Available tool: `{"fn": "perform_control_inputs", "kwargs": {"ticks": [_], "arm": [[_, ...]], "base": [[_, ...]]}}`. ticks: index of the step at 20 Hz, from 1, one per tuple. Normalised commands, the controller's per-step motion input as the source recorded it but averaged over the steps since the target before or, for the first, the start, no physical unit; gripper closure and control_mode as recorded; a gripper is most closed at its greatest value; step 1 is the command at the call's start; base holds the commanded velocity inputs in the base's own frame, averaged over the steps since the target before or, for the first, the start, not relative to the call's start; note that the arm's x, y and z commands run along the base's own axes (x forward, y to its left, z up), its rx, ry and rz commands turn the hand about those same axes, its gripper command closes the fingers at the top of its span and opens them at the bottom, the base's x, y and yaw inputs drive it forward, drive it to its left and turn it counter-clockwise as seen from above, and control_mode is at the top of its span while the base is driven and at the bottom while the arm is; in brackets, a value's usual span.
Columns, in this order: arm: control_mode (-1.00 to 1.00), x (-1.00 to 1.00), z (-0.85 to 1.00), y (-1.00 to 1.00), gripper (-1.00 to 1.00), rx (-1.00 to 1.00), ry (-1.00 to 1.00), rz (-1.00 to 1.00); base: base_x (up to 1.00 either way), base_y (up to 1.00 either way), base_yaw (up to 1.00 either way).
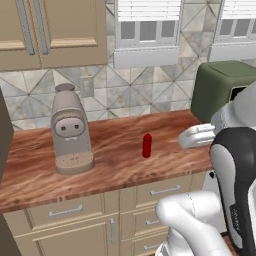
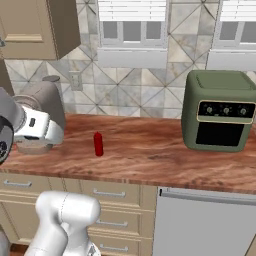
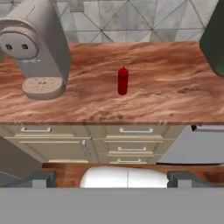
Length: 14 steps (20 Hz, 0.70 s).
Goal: Place the mayonnaise and ketchup from the counter to the top shelf of the fridge. If the existing items in the fridge are on the top shelf, move them to other shelves.
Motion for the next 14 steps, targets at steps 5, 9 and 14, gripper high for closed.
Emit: {"fn": "perform_control_inputs", "kwargs": {"ticks": [5,9,14], "arm": [[-1.0,1.0,-0.7,0.0,-1.0,0.04,0.2,0.0],[-1.0,0.99,-0.73,0.0,-1.0,0.0,0.13,0.0],[-1.0,0.97,-0.61,0.0,-1.0,0.0,0.02,0.0]], "base": [[0.0,0.0,0.0],[0.0,0.0,0.0],[0.0,0.0,0.0]]}}
